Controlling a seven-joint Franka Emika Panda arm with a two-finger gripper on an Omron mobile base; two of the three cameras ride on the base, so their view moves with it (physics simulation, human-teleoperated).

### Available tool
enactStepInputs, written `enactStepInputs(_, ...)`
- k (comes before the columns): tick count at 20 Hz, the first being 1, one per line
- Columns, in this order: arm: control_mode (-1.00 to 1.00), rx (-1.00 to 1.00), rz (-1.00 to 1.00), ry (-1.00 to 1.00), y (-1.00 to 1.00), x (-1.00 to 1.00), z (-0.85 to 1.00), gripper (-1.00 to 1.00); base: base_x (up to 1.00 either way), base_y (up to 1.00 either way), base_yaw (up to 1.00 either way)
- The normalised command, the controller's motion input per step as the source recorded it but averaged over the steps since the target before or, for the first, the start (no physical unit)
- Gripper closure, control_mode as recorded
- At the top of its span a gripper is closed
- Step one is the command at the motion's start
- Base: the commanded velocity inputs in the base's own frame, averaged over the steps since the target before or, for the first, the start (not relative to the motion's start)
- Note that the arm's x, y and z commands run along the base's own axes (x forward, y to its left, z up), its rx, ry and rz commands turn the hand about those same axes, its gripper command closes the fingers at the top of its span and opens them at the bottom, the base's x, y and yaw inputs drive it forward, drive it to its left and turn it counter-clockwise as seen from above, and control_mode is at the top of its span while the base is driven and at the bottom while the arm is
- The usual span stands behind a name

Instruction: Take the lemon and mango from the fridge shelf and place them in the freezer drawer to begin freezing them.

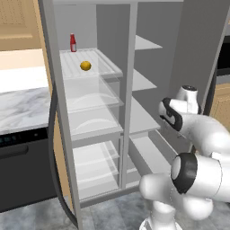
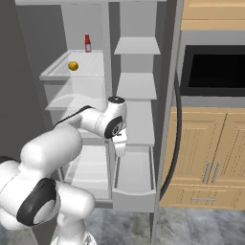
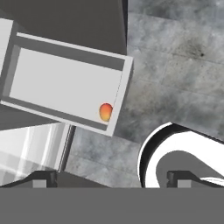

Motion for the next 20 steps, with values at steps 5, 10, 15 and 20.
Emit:
enactStepInputs(5,-1.0,-0.07,0.04,-0.04,0.37,-0.6,0.37,-1.0,0.0,0.0,0.0)
enactStepInputs(10,-1.0,-0.05,0.07,-0.01,0.36,-0.56,0.35,-1.0,0.0,0.0,0.0)
enactStepInputs(15,-1.0,-0.03,0.1,-0.01,0.23,-0.49,0.35,-1.0,0.0,0.0,0.0)
enactStepInputs(20,-1.0,-0.02,0.14,-0.03,0.12,-0.49,0.18,-1.0,0.0,0.0,0.0)
